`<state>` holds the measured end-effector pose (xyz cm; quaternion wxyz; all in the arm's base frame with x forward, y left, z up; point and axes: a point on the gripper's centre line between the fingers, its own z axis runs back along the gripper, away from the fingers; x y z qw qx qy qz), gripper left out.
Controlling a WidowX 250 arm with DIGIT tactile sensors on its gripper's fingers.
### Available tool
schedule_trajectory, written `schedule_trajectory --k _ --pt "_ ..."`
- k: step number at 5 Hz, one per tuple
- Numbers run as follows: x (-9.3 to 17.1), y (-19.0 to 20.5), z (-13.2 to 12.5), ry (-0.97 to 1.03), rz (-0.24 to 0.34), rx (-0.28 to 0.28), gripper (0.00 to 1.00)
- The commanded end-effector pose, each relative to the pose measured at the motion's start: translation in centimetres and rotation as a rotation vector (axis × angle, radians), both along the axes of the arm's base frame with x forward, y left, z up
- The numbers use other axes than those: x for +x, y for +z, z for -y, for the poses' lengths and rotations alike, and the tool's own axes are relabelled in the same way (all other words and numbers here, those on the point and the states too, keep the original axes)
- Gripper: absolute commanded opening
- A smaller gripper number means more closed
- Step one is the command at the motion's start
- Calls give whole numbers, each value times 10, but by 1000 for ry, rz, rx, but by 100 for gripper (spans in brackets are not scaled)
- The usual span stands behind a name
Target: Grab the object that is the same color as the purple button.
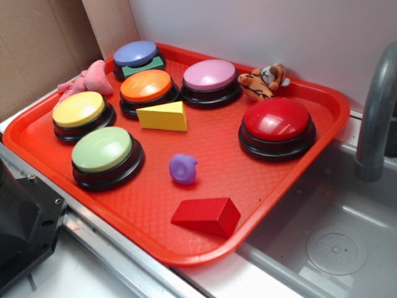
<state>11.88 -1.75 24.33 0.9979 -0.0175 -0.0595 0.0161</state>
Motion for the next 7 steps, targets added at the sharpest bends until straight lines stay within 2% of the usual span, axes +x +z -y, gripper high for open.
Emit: schedule_trajectory --k 1,2,3,4,5,6,7 --pt "0 0 0 0 0 0 100" --pt "9 -15 10 -145 -28 -17 100" --pt "25 -37 20 -331 -42 12 100" --pt "43 -63 34 -493 -39 53 100" --pt "58 -90 49 -659 -9 80 100" --pt "68 -116 61 -719 -2 152 100" --pt "79 -145 72 -793 56 102 100"
